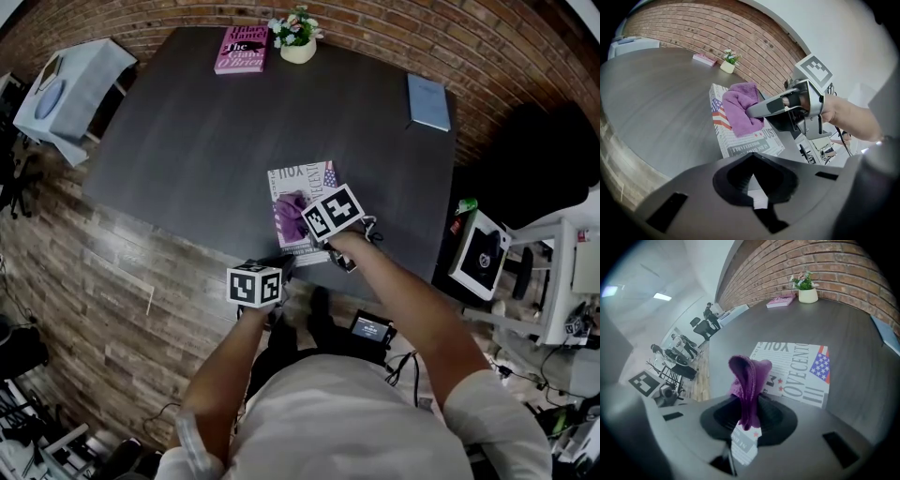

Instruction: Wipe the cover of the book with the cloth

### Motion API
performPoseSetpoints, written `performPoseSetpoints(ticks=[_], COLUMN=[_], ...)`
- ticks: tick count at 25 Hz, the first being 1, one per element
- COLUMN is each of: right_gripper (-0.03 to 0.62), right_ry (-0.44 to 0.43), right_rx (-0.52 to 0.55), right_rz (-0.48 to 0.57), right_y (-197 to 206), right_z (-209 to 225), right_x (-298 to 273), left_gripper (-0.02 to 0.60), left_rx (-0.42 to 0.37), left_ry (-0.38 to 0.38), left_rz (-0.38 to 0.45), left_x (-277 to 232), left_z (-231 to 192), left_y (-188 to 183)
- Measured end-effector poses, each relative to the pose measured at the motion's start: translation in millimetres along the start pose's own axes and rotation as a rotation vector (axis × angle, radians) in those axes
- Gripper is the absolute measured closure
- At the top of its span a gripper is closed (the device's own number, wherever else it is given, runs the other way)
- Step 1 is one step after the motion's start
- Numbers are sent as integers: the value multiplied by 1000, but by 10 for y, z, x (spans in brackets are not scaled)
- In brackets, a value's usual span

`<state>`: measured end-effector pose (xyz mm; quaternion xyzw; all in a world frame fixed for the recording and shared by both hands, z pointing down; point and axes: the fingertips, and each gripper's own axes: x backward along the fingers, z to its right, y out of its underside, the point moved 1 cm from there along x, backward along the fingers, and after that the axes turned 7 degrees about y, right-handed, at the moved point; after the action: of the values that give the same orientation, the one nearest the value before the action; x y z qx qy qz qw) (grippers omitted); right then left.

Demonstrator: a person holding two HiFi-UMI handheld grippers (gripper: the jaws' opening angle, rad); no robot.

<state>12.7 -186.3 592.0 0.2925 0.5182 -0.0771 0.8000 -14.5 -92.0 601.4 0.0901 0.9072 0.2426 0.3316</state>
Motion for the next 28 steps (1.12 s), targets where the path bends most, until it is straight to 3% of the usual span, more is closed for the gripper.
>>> performPoseSetpoints(ticks=[28], right_gripper=[502], right_ry=[167], right_rx=[-74], right_rz=[2], right_y=[430], right_z=[925], right_x=[534], left_gripper=[575], left_rx=[9], left_ry=[2], left_rz=[8], left_x=[6], left_z=[-17], left_y=[-7])
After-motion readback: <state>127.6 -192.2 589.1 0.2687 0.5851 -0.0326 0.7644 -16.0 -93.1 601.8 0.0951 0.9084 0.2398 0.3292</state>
